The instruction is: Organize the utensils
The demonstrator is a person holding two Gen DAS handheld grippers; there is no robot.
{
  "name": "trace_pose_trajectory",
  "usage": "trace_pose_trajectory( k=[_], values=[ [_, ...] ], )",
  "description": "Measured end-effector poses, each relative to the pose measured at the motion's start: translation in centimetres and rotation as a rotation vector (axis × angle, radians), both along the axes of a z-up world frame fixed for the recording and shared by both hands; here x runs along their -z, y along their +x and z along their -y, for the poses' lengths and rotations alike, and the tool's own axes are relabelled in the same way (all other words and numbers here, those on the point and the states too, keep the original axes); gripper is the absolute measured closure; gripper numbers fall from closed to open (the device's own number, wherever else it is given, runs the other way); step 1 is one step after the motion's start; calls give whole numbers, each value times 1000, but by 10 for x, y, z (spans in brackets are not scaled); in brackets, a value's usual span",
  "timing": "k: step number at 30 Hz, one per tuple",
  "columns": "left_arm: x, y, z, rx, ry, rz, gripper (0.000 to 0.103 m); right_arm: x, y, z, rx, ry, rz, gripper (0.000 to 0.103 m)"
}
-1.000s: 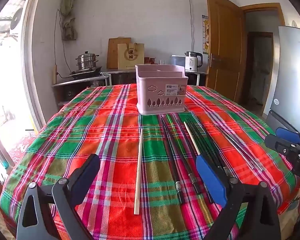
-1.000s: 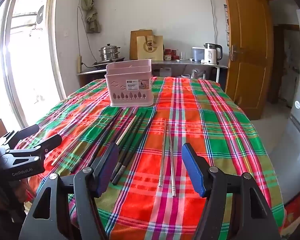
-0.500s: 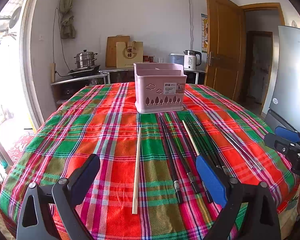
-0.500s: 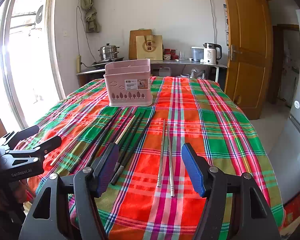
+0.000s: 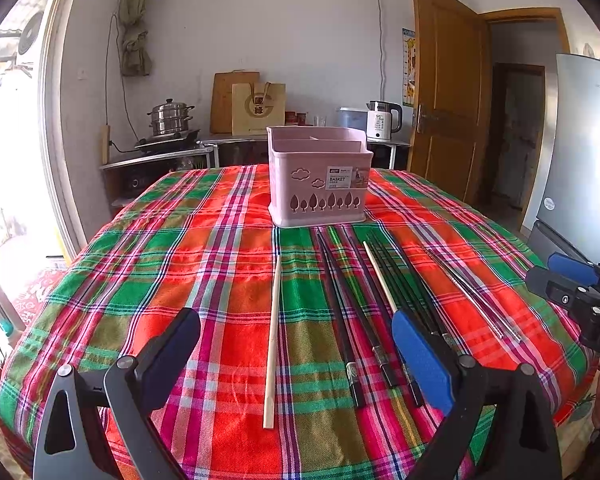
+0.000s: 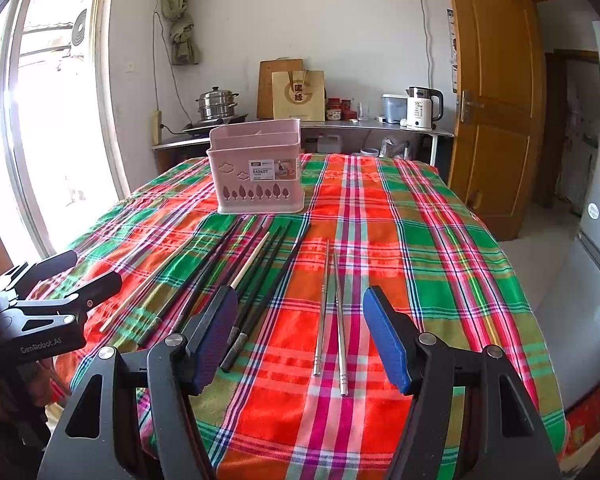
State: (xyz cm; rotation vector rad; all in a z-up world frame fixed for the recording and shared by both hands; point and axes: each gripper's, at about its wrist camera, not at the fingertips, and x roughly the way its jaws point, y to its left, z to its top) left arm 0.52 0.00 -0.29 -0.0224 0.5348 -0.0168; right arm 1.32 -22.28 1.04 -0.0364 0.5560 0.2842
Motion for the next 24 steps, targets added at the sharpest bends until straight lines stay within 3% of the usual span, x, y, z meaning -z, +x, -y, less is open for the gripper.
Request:
trace_pose_trajectory(
  k=[24],
  values=[
    [-3, -2, 2, 1, -4, 3, 5, 1, 0, 2, 4, 0, 1, 37]
  ],
)
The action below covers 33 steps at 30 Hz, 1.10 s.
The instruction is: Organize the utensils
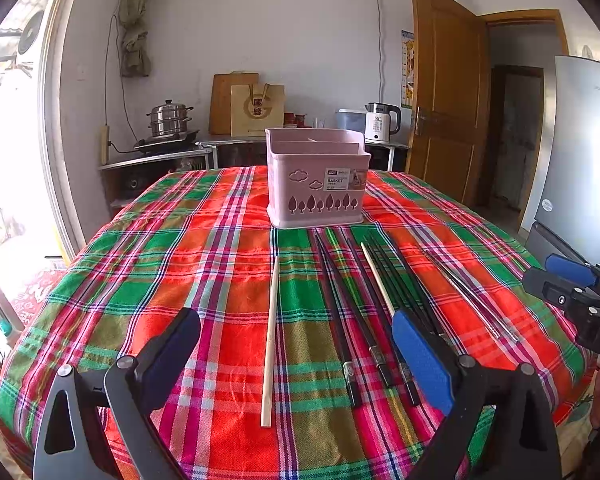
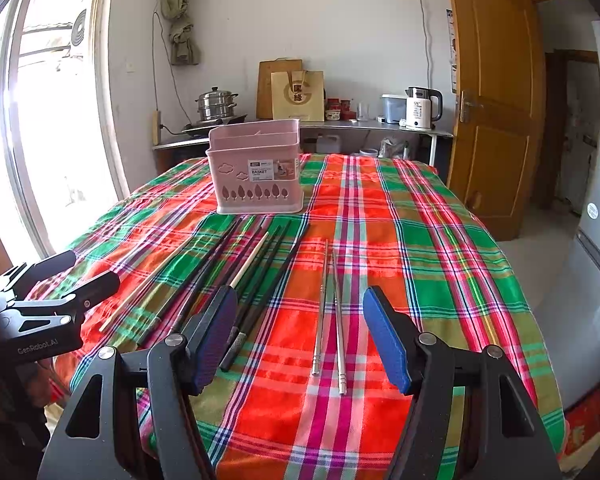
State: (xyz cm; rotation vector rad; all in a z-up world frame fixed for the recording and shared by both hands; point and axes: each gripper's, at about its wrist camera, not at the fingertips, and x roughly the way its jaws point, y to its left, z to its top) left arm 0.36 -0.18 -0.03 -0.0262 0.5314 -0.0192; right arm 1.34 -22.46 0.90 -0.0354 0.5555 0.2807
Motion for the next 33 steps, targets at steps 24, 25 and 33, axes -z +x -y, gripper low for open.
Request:
trace_pose_trajectory(
  k=[24, 25, 33],
  values=[
    [1, 0, 0, -1, -5, -11, 5, 0, 0, 0, 0, 1, -2, 37],
    [1, 0, 0, -1, -6, -11, 5, 0, 0, 0, 0, 0, -2, 37],
    [3, 9, -1, -6, 14, -22, 5, 2, 4, -1, -2, 0, -11, 37]
  ],
)
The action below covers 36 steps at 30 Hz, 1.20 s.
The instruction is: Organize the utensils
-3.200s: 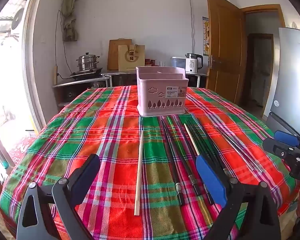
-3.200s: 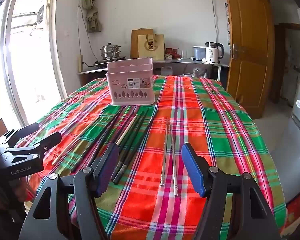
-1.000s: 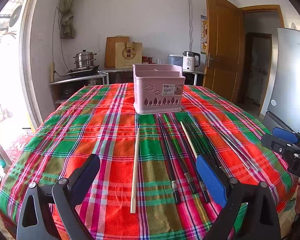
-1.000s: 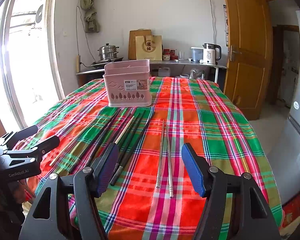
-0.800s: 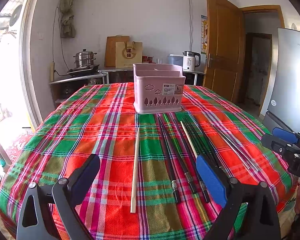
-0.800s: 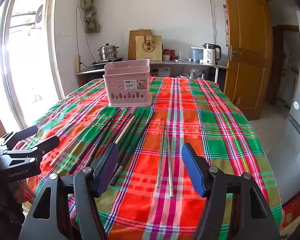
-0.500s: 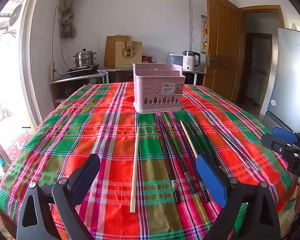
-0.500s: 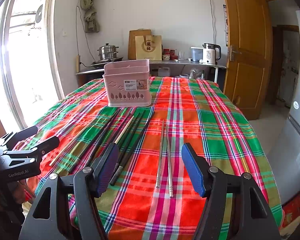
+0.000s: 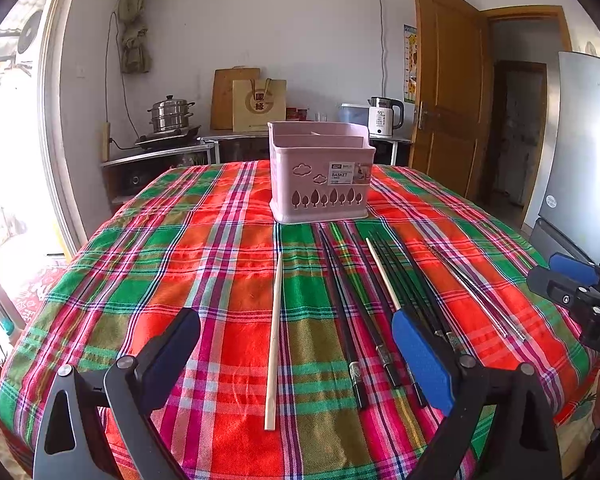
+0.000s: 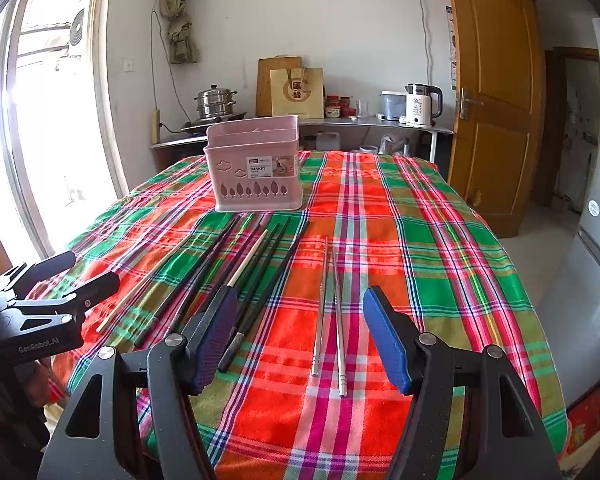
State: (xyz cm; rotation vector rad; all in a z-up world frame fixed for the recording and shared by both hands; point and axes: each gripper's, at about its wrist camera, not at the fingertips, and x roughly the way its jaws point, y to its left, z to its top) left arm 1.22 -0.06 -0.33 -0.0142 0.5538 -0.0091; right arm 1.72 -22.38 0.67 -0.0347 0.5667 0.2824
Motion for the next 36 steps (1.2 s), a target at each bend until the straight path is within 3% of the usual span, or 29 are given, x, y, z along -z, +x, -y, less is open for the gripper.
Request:
trace_pose_trajectory(
  k=[5, 11, 15, 18, 24, 29, 36],
  values=[
    [6, 17, 1, 7, 31, -43, 5, 2, 9, -2, -3, -3, -15, 37],
    [18, 49, -11, 31, -2, -114, 7, 8, 27, -9, -14, -4, -63, 37],
    [25, 72, -13, 17, 15, -165, 16, 13, 43, -13, -20, -4, -101, 37],
    [32, 92, -16, 71, -36, -234, 17, 15, 57, -19, -22, -17, -132, 38],
    [42, 123, -12, 118, -69, -329, 26, 26, 91, -30, -34, -26, -233, 65],
    [45, 141, -8, 135, -72, -359, 34, 35, 116, -36, -47, -24, -291, 78],
    [44, 159, 0, 163, -46, -378, 56, 41, 141, -42, -44, -14, -341, 84]
  ],
)
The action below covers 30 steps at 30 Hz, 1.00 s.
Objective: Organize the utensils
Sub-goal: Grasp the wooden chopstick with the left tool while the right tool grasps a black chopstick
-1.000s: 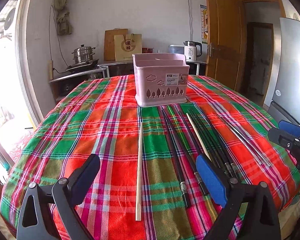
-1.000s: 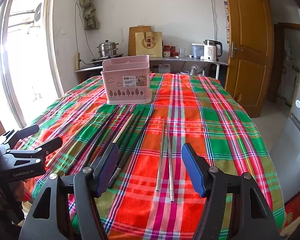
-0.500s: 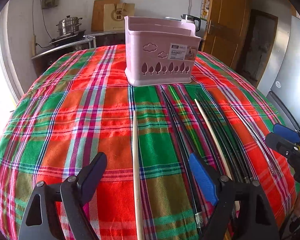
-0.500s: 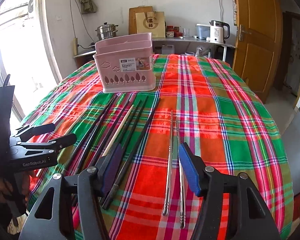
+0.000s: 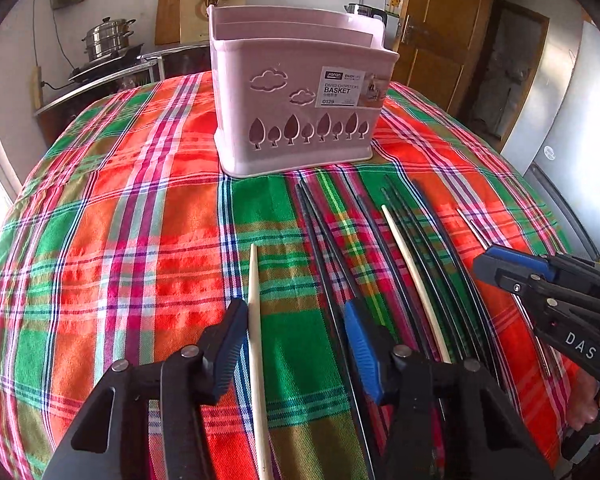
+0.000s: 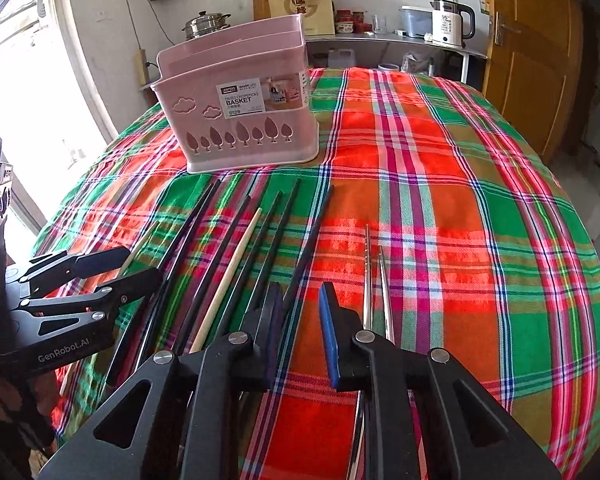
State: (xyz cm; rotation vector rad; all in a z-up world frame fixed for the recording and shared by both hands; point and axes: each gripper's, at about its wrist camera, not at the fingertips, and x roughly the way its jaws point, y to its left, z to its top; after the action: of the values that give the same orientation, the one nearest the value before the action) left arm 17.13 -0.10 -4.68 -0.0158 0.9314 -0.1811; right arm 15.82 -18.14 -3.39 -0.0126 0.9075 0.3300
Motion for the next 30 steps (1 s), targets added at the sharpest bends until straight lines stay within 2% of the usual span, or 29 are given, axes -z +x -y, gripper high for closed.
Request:
trace_pose_trajectory(
  k=[3, 6, 17, 19, 21, 22, 24, 27, 30],
  values=[
    [-1, 5, 1, 1, 3, -5, 67, 3, 8, -2, 2, -7, -16, 85],
    [0, 8, 3, 2, 23, -8, 71, 6, 14, -4, 5, -10, -32, 85],
    [-2, 35, 17, 30, 110, -54, 72, 10, 33, -16, 1, -44, -67, 85],
    [-2, 37, 19, 36, 110, -50, 77, 10, 34, -17, 8, -55, -65, 94],
    [-2, 38, 20, 42, 109, -48, 95, 10, 37, -15, 8, -41, -69, 94],
    [-2, 37, 20, 41, 111, -47, 95, 10, 38, -14, 7, -35, -72, 95],
    [-3, 38, 18, 43, 92, -51, 96, 9, 38, -12, 7, -23, -72, 96],
    [-9, 36, 10, 40, 23, -56, 97, -1, 37, -6, 9, 10, -53, 97],
    [-24, 29, 5, 53, -39, -24, 98, -14, 32, -3, 3, 30, -24, 97]
  ],
)
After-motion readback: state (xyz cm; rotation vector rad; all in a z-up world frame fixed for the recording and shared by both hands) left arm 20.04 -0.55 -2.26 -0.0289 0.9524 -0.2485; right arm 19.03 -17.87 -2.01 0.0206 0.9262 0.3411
